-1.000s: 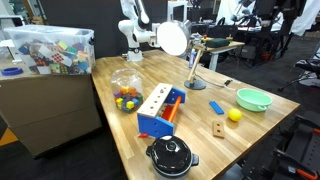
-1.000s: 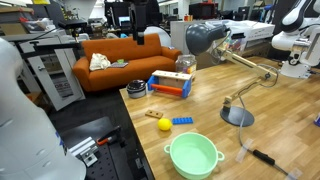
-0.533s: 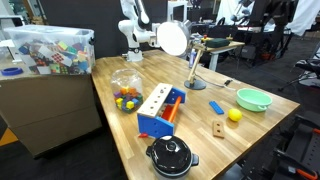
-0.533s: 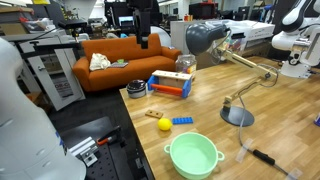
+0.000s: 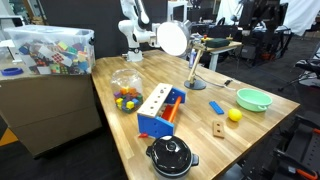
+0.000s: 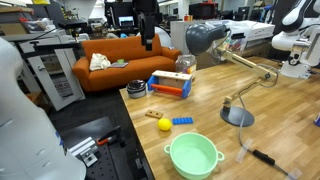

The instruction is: Put the wooden block on the tool box

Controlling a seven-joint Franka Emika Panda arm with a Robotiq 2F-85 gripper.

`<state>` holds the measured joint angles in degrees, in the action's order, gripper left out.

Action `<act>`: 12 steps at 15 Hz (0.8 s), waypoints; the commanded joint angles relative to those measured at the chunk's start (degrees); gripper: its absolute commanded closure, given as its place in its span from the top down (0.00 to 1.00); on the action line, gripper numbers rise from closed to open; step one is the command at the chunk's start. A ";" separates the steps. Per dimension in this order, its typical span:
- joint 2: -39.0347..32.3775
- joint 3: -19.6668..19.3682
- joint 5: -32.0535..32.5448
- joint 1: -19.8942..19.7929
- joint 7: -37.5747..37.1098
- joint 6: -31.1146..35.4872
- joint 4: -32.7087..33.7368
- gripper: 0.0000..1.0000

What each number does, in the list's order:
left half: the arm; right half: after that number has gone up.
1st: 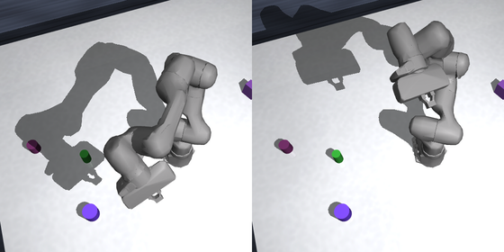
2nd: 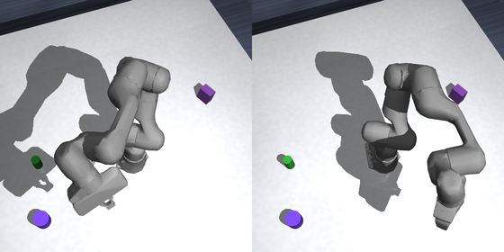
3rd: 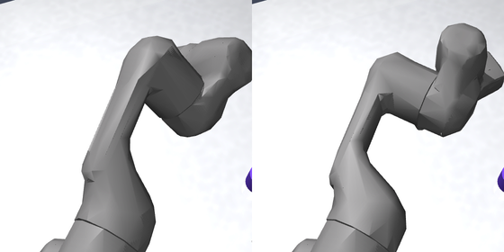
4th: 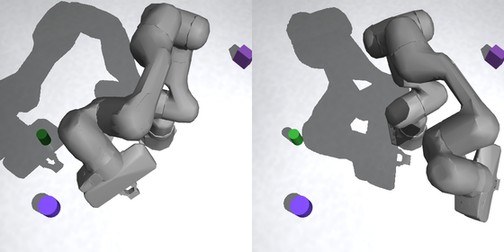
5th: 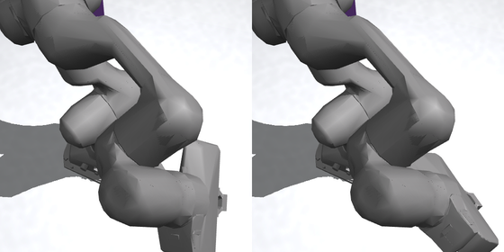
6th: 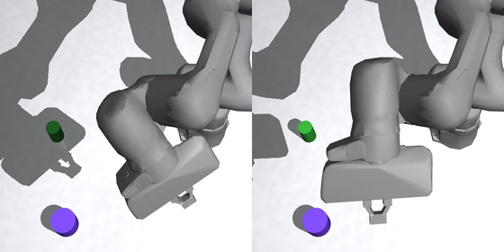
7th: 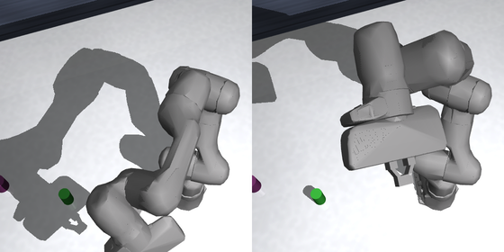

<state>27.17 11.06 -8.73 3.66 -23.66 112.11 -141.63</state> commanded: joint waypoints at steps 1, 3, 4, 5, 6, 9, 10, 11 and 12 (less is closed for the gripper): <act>-0.02 -0.15 0.09 0.14 -0.05 -0.10 0.08 1.00; -0.61 -0.12 -0.90 -0.16 -1.81 0.48 0.24 1.00; -1.09 -0.18 -1.53 -0.07 -2.38 0.57 0.45 1.00; -2.00 0.02 -1.84 -0.15 -3.55 1.30 0.74 1.00; -3.18 0.29 -1.88 -0.29 -4.66 2.31 1.04 1.00; -7.06 1.56 -0.62 -0.19 -7.81 5.45 1.66 1.00; -8.65 2.21 -0.23 0.07 -8.87 6.53 1.94 1.00; -10.14 2.92 0.36 0.25 -10.12 7.72 2.21 1.00; -11.84 3.42 0.31 0.67 -11.19 8.78 2.72 1.00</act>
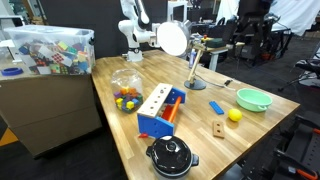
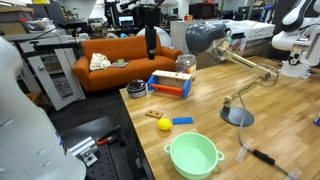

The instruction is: Put the wooden block on the tool box

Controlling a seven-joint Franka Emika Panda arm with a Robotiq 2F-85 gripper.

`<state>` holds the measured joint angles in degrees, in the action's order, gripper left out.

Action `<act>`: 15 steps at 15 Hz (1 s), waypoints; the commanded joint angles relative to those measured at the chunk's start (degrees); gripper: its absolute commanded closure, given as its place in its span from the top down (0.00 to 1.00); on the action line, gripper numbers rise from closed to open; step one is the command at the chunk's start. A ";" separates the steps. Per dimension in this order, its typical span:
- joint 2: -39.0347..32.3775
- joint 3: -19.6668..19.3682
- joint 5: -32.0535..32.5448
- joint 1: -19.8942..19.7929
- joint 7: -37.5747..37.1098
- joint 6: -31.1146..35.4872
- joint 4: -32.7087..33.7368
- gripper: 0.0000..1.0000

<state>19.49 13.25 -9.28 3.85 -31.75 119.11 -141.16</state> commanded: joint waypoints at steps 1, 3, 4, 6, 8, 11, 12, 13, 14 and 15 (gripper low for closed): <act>-1.53 0.11 0.26 0.84 -1.27 1.01 0.36 1.00; -3.77 0.66 0.42 1.34 -2.58 2.09 1.18 1.00; -4.09 0.62 0.43 1.34 -2.64 2.10 1.49 1.00; -4.05 0.52 0.43 1.30 -2.63 2.09 1.73 1.00; -4.05 0.53 0.43 1.30 -2.63 2.09 1.74 1.00; -4.05 0.54 0.43 1.30 -2.63 2.09 1.74 1.00; -4.05 0.53 0.43 1.30 -2.63 2.09 1.74 1.00; -4.39 0.49 0.02 1.17 -3.34 2.51 1.78 1.00; -4.92 0.62 -0.34 0.63 -6.08 4.99 1.37 1.00; -6.54 0.62 -0.64 0.16 -9.30 6.07 1.51 1.00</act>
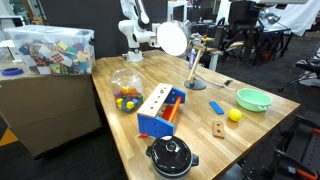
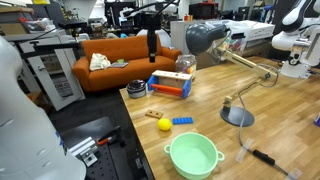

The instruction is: Put the wooden block on the tool box

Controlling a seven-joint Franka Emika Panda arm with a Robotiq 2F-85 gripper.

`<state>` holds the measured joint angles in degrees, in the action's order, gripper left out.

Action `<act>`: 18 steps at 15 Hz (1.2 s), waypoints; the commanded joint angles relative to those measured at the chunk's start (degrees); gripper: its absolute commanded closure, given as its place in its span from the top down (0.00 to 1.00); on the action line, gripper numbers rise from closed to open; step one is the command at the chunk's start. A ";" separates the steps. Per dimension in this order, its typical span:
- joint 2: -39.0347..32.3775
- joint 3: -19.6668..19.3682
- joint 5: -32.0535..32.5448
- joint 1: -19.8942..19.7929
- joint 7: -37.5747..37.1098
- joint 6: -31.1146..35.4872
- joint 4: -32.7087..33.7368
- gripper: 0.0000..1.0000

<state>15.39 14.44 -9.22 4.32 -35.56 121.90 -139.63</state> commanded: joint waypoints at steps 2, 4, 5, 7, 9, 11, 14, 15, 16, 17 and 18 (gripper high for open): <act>-5.73 -0.64 0.72 -0.64 -10.97 5.90 -0.17 1.00; -9.71 -0.91 3.81 -0.57 -15.94 9.74 -0.42 1.00; -11.93 -1.29 5.23 -0.23 -18.20 11.01 -0.23 1.00; -15.67 -2.27 8.28 0.53 -22.41 12.51 -0.02 1.00; -18.42 -3.44 8.65 1.34 -24.18 12.34 0.17 1.00; -18.30 -4.08 7.43 1.96 -22.49 12.26 -0.67 1.00; -19.76 -4.58 7.04 2.27 -22.45 12.22 -0.08 1.00; -19.74 -4.57 7.02 2.32 -22.45 12.19 0.08 1.00; -19.74 -4.56 7.00 2.34 -22.45 12.18 0.15 1.00; -19.75 -4.56 7.00 2.35 -22.45 12.18 0.15 1.00; -19.50 -4.55 6.94 2.36 -22.63 12.65 0.09 1.00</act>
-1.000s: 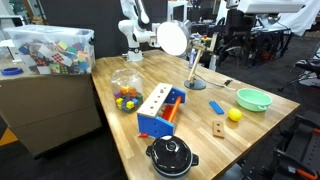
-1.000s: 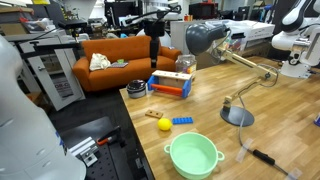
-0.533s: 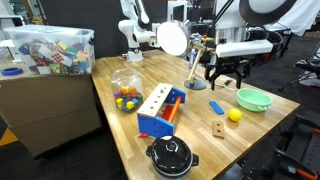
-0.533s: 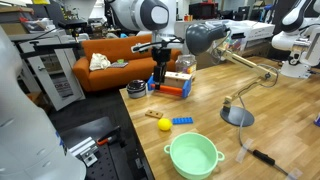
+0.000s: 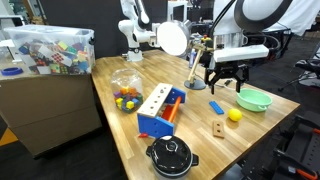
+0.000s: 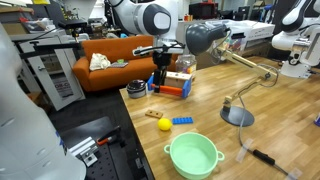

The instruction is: Put the wooden block on the tool box

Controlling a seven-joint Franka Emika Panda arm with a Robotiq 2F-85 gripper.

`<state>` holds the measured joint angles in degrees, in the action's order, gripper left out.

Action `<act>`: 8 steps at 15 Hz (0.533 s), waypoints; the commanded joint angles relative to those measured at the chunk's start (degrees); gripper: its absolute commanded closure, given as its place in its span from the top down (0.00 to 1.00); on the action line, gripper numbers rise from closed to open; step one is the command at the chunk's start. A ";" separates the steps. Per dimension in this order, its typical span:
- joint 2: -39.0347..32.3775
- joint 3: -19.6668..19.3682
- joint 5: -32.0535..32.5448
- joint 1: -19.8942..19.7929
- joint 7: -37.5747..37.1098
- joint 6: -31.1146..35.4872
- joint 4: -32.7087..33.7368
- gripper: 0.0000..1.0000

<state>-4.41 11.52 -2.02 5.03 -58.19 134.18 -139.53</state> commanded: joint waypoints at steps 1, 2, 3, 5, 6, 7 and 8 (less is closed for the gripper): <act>-0.30 -1.70 -0.67 1.67 0.19 0.84 0.30 1.00; -1.09 -1.68 -2.23 1.68 2.25 0.84 0.69 1.00; -2.10 -1.73 -3.34 1.77 3.12 0.93 1.04 1.00; -4.82 -1.64 -7.46 1.78 6.18 0.62 1.65 1.00; -6.00 -1.68 -8.87 1.87 7.16 0.52 1.80 1.00; -7.20 -1.82 -9.72 1.98 7.65 0.60 1.94 1.00; -8.60 -1.97 -10.55 2.05 8.09 0.79 2.23 1.00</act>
<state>-9.67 10.83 -9.51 6.13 -52.78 134.75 -139.07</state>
